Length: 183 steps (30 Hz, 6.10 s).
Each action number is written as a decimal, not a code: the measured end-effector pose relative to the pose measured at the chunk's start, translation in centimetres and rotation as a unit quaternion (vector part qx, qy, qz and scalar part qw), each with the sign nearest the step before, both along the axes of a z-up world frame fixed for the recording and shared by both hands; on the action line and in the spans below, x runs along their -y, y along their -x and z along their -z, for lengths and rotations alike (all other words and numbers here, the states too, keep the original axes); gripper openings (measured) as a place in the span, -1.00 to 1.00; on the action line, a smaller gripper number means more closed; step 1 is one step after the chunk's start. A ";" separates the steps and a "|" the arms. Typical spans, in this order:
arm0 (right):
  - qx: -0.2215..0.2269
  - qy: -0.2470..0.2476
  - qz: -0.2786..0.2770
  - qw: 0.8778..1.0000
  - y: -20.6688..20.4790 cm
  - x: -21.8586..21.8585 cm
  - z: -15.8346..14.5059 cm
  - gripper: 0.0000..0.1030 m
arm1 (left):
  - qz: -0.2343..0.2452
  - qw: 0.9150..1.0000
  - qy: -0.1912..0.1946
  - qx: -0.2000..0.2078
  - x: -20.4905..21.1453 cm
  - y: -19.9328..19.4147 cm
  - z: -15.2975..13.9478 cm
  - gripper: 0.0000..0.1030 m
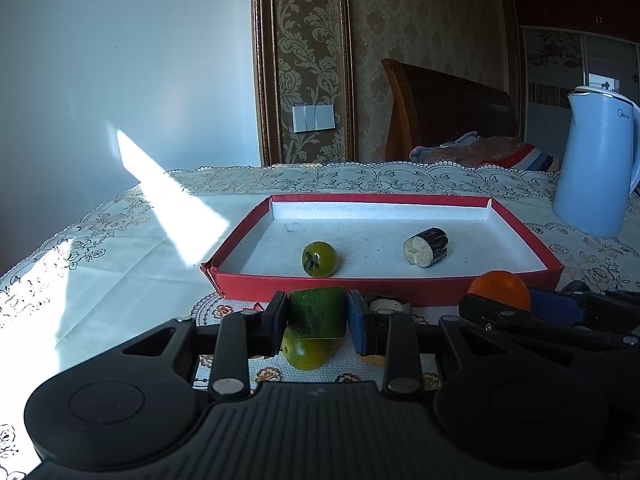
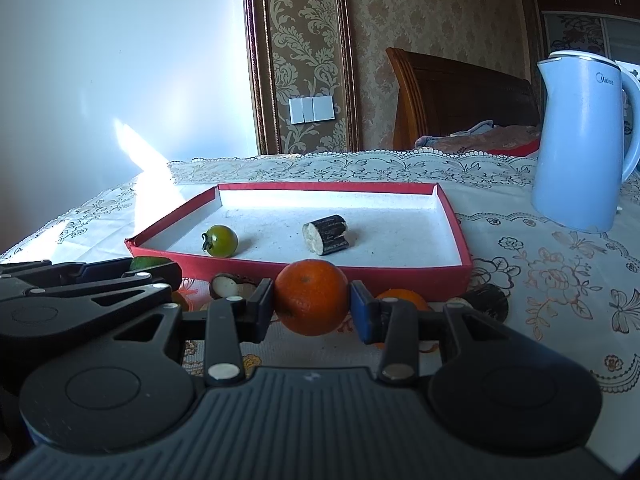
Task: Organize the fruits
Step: 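Close right tool on the mandarin orange while left tool holds the cucumber slice, then carry the cucumber slice in left tool and orange in right tool over the red tray, then open left tool to drop the cucumber slice while right tool releases the orange, then withdraw left tool from the tray while right tool grasps another mandarin orange, then close left tool on the dark green tomato while right tool holds the orange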
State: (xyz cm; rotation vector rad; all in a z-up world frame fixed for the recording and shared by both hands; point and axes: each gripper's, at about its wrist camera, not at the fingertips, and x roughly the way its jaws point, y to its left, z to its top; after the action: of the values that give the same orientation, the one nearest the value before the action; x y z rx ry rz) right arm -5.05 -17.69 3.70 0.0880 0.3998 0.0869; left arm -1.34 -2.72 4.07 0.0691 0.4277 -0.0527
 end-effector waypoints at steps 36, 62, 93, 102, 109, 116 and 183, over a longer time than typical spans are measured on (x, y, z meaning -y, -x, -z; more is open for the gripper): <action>0.032 0.004 0.001 0.999 -1.8 0.8 -2.4 -0.25 | -0.019 1.000 0.008 0.018 -0.8 -3.1 -1.5 -0.40; -0.038 0.002 0.005 0.999 -8.4 1.9 -0.5 -0.25 | -0.001 1.000 -0.006 -0.013 2.0 -9.9 0.0 -0.39; -0.045 -0.007 0.021 0.999 -9.6 2.5 -0.1 -0.25 | 0.021 0.999 -0.025 -0.019 1.9 -10.0 1.0 -0.38; -0.049 -0.002 0.021 0.999 -9.8 2.3 0.1 -0.24 | 0.020 0.999 -0.018 -0.034 1.9 -10.2 1.2 0.10; -0.038 -0.005 0.028 0.999 -9.6 2.6 -0.1 -0.16 | 0.019 0.999 -0.016 -0.037 1.8 -10.2 1.2 0.14; -0.009 -0.027 0.043 0.999 -8.4 3.6 -0.6 -0.13 | 0.020 0.999 0.000 -0.035 1.2 -9.9 1.0 0.17; -0.082 -0.035 -0.036 0.995 -1.3 5.9 1.2 -0.23 | 0.041 0.995 0.050 -0.074 -7.5 -1.1 2.2 0.64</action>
State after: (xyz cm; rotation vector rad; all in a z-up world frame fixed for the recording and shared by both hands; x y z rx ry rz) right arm -3.76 -23.57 2.53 0.1500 0.5640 0.1653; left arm -0.25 4.80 1.89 -0.0168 0.5690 -0.1615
